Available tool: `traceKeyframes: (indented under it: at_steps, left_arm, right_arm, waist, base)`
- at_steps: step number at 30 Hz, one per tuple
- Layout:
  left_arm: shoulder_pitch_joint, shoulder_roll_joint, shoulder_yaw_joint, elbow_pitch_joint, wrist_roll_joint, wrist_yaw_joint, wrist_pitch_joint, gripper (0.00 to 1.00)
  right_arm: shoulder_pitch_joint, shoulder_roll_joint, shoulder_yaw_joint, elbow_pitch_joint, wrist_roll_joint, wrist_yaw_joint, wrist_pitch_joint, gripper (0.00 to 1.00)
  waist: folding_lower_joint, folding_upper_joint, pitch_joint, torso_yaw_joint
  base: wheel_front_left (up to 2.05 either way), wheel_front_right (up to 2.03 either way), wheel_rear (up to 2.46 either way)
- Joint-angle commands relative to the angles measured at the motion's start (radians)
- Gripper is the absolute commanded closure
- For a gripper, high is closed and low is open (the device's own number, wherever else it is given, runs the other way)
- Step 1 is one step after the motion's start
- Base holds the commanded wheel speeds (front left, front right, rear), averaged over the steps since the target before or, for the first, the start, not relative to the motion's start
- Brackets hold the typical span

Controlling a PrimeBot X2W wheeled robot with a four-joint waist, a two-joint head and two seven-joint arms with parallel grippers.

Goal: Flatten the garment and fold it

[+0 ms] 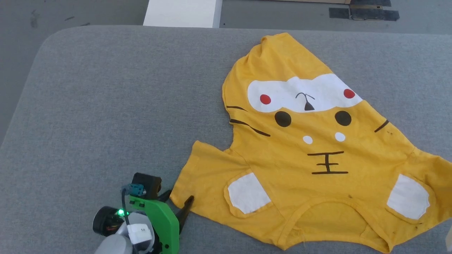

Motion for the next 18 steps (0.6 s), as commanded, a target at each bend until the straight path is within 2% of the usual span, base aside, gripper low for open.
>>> traceKeyframes:
  at_steps: [1, 2, 3, 7, 11, 16, 18]
  left_arm:
    - [0.001, 0.004, -0.014, 0.036, -0.004, 0.001, 0.027, 0.0]
    - [0.002, 0.004, -0.015, 0.041, -0.006, 0.002, 0.029, 0.55]
    - [0.005, 0.0, -0.012, 0.044, -0.014, 0.002, 0.024, 1.0]
    - [0.013, -0.003, 0.001, 0.027, -0.044, 0.0, 0.006, 1.0]
    - [0.01, -0.018, 0.058, -0.024, -0.08, 0.014, -0.077, 1.0]
    - [-0.019, -0.097, 0.169, -0.147, -0.208, 0.029, -0.191, 1.0]
    - [-0.047, -0.121, 0.213, -0.206, -0.235, 0.058, -0.223, 1.0]
  right_arm:
    - [-0.019, 0.003, -0.001, -0.005, 0.007, -0.002, 0.0, 1.0]
    - [-0.02, 0.004, -0.001, -0.006, 0.007, -0.002, 0.0, 1.0]
    - [-0.022, 0.004, -0.002, -0.007, 0.007, -0.002, -0.001, 1.0]
    - [-0.025, 0.007, -0.002, -0.012, 0.007, -0.002, -0.01, 1.0]
    - [-0.04, 0.011, 0.009, -0.027, 0.011, -0.002, -0.028, 1.0]
    - [-0.089, 0.008, 0.07, -0.072, 0.034, -0.002, -0.048, 1.0]
    - [-0.122, -0.007, 0.107, -0.095, 0.053, -0.002, -0.047, 1.0]
  waist:
    - [0.0, 0.0, 0.004, -0.01]
    - [0.0, 0.0, 0.004, -0.013]
    - [0.0, 0.0, 0.003, -0.016]
    - [0.0, 0.0, -0.007, -0.024]
    - [0.0, 0.0, -0.03, -0.033]
    - [0.0, 0.0, -0.072, -0.044]
    - [0.0, 0.0, -0.09, -0.05]
  base:
    - [0.0, 0.0, 0.0]
    - [0.0, 0.0, 0.0]
    - [0.0, 0.0, 0.0]
    - [0.0, 0.0, 0.0]
    - [0.0, 0.0, 0.0]
    - [0.0, 0.0, 0.0]
    - [0.0, 0.0, 0.0]
